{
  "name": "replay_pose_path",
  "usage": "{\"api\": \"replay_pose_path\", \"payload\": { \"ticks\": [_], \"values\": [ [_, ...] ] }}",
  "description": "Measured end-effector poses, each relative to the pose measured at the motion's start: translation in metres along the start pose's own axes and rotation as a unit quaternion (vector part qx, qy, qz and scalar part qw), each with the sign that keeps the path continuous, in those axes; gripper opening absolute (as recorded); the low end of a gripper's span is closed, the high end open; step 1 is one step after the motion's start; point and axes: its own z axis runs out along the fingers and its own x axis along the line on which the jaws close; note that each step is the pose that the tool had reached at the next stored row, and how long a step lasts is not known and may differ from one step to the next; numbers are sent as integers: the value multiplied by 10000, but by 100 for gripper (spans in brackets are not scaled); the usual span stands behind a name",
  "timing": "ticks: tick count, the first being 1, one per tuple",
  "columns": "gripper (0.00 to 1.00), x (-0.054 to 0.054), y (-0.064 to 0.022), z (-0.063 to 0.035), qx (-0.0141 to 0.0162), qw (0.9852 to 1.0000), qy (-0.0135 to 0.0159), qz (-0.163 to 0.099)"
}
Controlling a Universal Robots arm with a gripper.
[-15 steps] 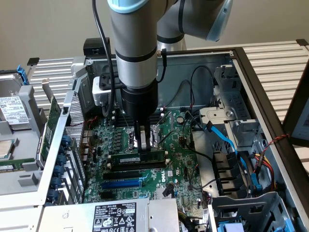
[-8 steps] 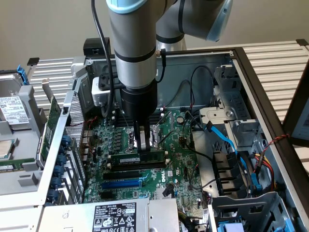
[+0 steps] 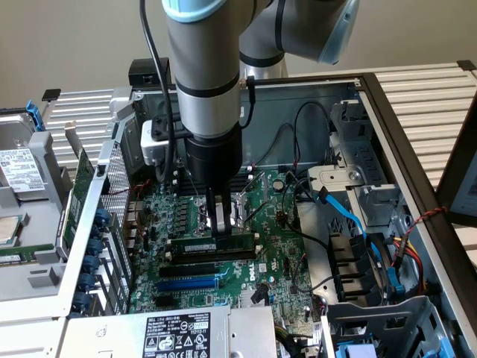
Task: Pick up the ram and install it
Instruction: 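Insert the ram into the slot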
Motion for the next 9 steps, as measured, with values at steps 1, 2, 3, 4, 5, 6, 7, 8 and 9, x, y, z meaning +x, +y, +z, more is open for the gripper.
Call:
{"api": "replay_pose_path", "payload": {
  "ticks": [1, 2, 3, 4, 5, 6, 7, 8, 9],
  "values": [
    [13, 0, 1, 2, 3, 10000, 0, 0],
    [13, 0, 1, 5, 6, 10000, 0, -1],
    [13, 0, 3, 7, 10, 10000, 0, 0],
    [13, 0, 4, 10, 15, 10000, 0, 0],
    [13, 0, 5, 12, 19, 10000, 1, 0],
    [13, 0, 6, 12, 22, 10000, 1, 0],
    [13, -1, 6, 13, 25, 10000, 1, 0],
    [15, -1, 6, 14, 28, 10000, 1, 0],
    [15, -1, 6, 14, 29, 10000, 0, 0]
  ]
}}
